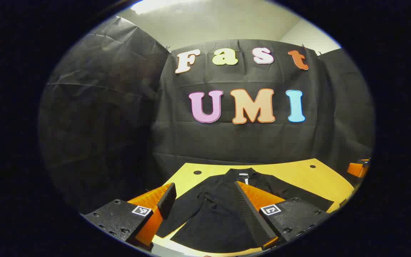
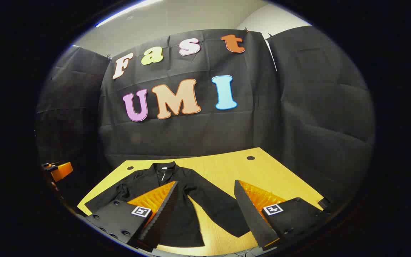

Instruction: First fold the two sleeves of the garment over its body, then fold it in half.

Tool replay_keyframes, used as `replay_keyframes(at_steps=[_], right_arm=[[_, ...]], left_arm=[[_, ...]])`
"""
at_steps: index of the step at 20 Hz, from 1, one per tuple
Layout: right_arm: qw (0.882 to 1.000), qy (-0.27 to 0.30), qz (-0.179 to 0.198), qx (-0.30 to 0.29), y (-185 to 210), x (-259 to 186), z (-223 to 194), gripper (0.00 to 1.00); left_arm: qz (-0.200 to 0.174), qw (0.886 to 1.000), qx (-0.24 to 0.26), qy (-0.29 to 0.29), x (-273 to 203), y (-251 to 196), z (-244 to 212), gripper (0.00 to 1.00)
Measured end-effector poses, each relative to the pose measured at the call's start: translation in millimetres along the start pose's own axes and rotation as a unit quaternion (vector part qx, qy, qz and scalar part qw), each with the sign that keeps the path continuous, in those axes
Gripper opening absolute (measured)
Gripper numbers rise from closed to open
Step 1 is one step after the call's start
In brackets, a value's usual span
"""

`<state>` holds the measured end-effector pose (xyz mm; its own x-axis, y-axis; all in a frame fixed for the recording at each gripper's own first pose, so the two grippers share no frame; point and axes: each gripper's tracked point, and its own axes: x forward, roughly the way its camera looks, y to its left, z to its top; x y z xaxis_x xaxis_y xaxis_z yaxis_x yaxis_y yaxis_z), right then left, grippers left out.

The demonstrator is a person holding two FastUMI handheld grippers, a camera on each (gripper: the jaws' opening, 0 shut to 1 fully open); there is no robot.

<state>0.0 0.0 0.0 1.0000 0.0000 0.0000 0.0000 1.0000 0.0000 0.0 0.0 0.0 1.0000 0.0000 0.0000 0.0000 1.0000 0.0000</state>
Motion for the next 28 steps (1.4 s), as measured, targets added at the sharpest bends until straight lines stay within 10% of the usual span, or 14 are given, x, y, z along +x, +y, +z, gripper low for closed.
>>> replay_keyframes(at_steps=[28], right_arm=[[0.999, 0.022, -0.02, 0.014, -20.0, 10.9, -17.1, 0.98]], left_arm=[[0.029, 0.999, 0.002, 0.023, 2.2, 17.7, -12.5, 0.96]])
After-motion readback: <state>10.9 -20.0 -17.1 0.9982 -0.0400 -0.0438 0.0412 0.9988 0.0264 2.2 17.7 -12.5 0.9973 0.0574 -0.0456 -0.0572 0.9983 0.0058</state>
